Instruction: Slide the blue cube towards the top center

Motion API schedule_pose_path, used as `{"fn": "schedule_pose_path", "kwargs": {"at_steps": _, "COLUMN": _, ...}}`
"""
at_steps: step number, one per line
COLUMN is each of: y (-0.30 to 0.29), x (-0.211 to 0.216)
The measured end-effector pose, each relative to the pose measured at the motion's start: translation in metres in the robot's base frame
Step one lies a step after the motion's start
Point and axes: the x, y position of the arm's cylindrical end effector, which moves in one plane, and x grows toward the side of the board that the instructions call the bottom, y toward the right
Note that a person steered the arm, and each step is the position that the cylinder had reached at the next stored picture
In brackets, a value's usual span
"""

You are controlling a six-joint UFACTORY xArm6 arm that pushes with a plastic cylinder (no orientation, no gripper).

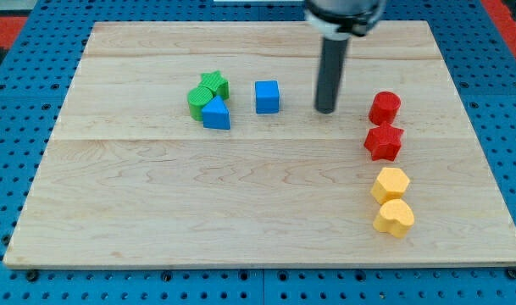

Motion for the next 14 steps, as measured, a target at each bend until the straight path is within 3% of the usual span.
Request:
{"fn": "schedule_pose_path", "kwargs": {"at_steps": 4, "y": 0.054, "x": -0.023}}
{"fn": "schedule_pose_path", "kwargs": {"at_steps": 8, "y": 0.054, "x": -0.03}}
{"fn": "schedule_pose_path", "kwargs": {"at_steps": 10, "y": -0.029, "x": -0.037}}
{"fn": "schedule_pose_path", "kwargs": {"at_steps": 11, "y": -0.028, "x": -0.044}}
{"fn": "schedule_pose_path", "kwargs": {"at_steps": 13, "y": -0.109, "x": 0.017}}
{"fn": "schedule_pose_path", "kwargs": {"at_steps": 14, "y": -0.158, "x": 0.015}}
